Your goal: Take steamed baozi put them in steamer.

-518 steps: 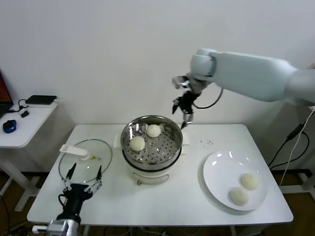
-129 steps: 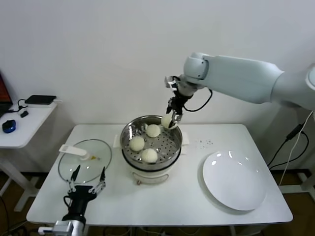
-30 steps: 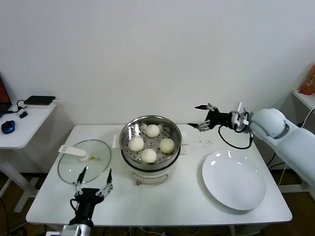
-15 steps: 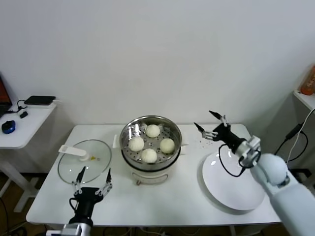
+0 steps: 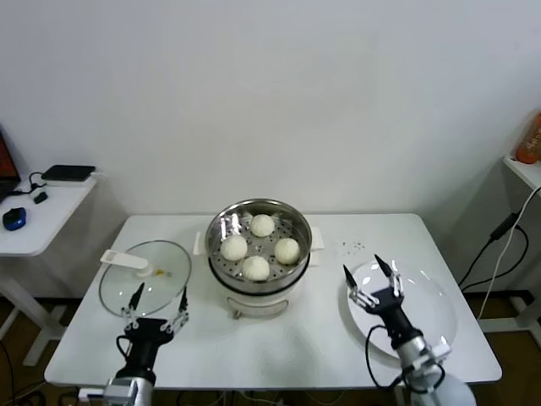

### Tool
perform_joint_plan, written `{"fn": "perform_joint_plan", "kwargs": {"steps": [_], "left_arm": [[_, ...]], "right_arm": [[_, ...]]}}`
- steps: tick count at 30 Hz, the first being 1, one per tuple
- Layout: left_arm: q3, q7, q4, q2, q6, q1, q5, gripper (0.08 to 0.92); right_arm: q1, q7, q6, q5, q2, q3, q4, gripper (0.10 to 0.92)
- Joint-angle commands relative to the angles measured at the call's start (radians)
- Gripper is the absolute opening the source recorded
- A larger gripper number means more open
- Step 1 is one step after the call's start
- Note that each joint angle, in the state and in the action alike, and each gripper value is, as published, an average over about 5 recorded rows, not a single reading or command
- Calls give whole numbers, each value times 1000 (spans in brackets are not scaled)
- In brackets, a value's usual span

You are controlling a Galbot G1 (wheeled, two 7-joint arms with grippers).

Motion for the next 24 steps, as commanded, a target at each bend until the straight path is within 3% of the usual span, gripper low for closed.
{"fn": "perform_joint_plan", "kwargs": {"steps": [1,24], "left_arm": [[-9,8,21,6,-7,-4,-2,823],[-35,40,-3,0,-42,45,-30,823]], "right_arm": [[-233,12,106,-44,142,55,24,823],[-205,0,73,-26,55,44,26,823]]}}
